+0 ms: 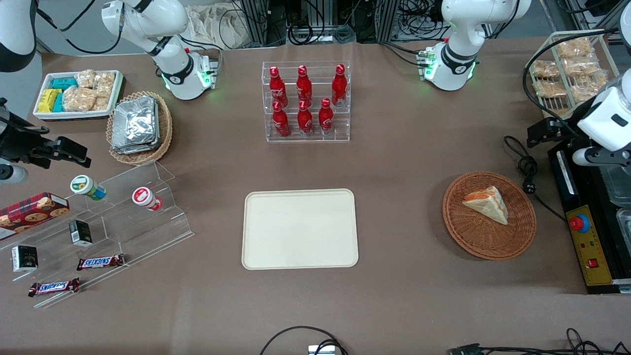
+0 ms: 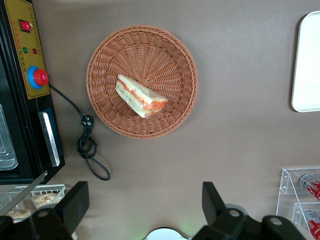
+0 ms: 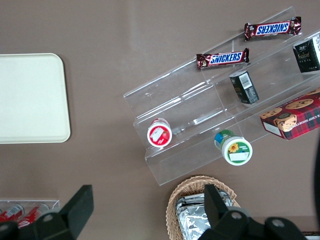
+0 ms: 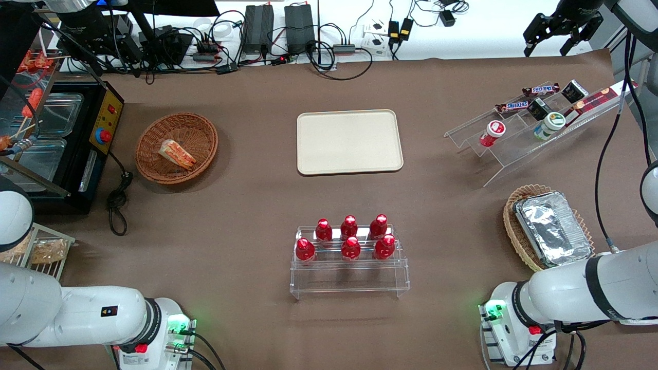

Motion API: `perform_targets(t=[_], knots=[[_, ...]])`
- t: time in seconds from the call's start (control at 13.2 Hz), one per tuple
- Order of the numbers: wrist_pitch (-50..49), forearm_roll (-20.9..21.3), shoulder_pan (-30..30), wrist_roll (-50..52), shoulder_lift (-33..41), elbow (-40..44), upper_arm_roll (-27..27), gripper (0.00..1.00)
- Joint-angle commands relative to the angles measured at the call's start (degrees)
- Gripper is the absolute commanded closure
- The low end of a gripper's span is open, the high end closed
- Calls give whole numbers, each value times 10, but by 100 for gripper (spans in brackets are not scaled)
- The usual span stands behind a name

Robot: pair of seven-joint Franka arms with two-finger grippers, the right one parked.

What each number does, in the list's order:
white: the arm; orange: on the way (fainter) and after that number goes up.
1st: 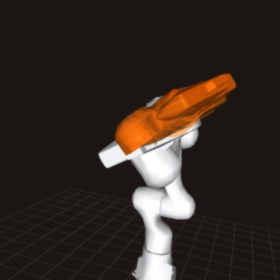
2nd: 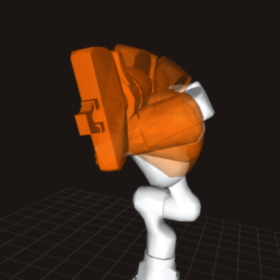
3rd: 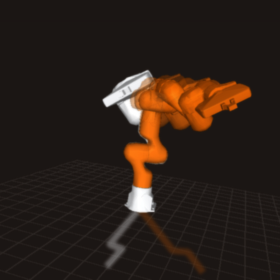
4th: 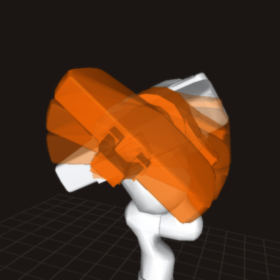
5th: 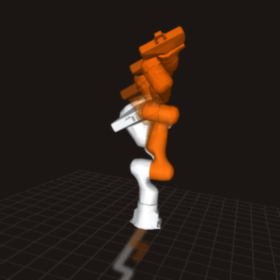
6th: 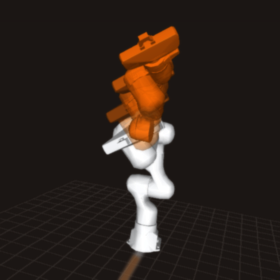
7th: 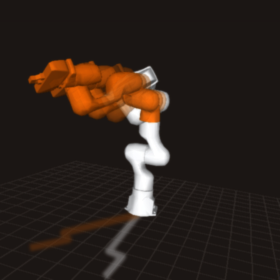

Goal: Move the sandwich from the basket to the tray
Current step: 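Move the left gripper toward the sandwich in the wicker basket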

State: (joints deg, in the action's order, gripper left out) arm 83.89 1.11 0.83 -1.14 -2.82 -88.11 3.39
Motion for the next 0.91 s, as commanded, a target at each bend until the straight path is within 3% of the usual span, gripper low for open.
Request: perform_targets(t=[0.0, 0.38, 0.83], knots=[[0, 6, -1, 0, -10, 21, 1, 0], [28, 9, 22, 2, -8, 0, -10, 0], [176, 21, 30, 166, 32, -185, -23, 0]])
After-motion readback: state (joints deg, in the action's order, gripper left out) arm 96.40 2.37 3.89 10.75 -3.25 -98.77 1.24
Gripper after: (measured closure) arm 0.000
